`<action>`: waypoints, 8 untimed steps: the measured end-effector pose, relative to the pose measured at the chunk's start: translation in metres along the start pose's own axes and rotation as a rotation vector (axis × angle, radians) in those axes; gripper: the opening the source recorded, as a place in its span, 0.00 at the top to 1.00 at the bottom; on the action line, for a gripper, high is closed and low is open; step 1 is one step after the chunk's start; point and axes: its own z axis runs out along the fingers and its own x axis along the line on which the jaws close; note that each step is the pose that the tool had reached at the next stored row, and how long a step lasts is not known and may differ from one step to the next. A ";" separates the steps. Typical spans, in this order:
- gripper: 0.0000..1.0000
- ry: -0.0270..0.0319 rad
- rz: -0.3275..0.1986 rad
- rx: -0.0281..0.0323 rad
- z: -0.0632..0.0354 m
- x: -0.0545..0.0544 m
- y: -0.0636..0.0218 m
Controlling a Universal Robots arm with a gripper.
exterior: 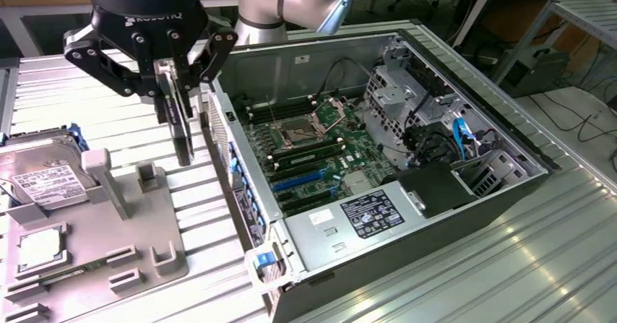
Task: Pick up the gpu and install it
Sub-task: 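Pick up the gpu and move the gpu toward the slot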
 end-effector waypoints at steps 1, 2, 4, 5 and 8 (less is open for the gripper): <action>0.72 0.0000 0.000 0.0000 0.0001 -0.008 -0.0002; 0.72 0.0000 0.000 0.0000 0.0002 -0.012 -0.0002; 0.72 0.0000 0.000 0.0000 0.0003 -0.024 -0.0004; 0.72 -0.0001 0.000 -0.0001 0.0003 -0.026 -0.0004; 0.72 0.0000 0.000 0.0000 0.0004 -0.037 -0.0006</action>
